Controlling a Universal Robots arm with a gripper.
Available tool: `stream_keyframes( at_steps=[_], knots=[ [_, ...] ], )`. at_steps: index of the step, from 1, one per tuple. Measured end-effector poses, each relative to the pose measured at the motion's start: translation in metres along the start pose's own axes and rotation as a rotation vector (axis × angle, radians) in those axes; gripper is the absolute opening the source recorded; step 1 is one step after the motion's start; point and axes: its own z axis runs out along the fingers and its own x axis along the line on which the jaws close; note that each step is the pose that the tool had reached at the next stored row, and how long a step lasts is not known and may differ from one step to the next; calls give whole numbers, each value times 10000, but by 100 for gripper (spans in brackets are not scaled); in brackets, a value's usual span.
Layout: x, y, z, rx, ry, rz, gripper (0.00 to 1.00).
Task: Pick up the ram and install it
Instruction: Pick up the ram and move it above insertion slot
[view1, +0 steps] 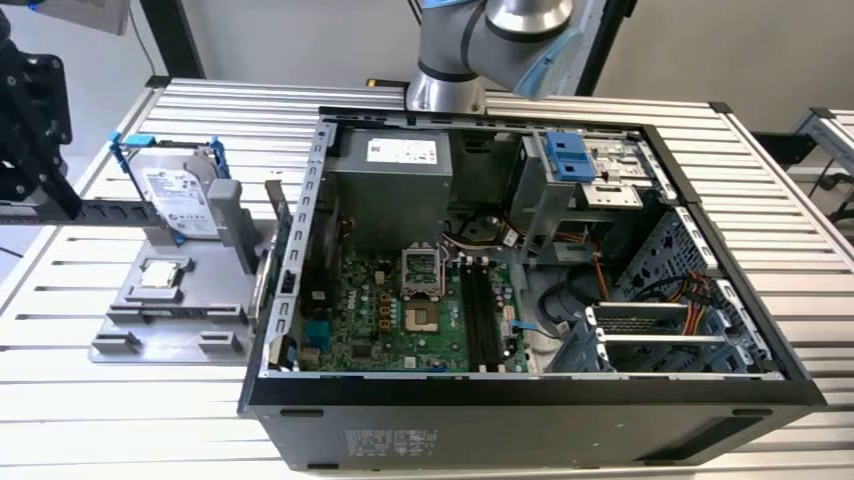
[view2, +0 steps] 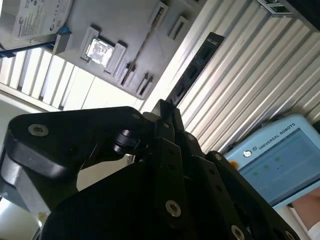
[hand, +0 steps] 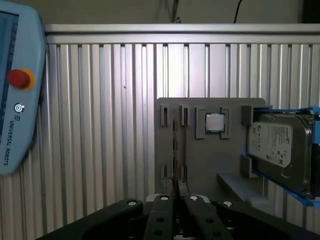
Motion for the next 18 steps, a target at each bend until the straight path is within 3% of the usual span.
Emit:
stream_keyframes(
  at_steps=[4,7,18],
  knots=[
    [-3,1,-158,-2,1,2,0],
    [-3,0,-162,1,2,0,0],
    [-16,-479,-164,-33,4,1,0]
  ],
)
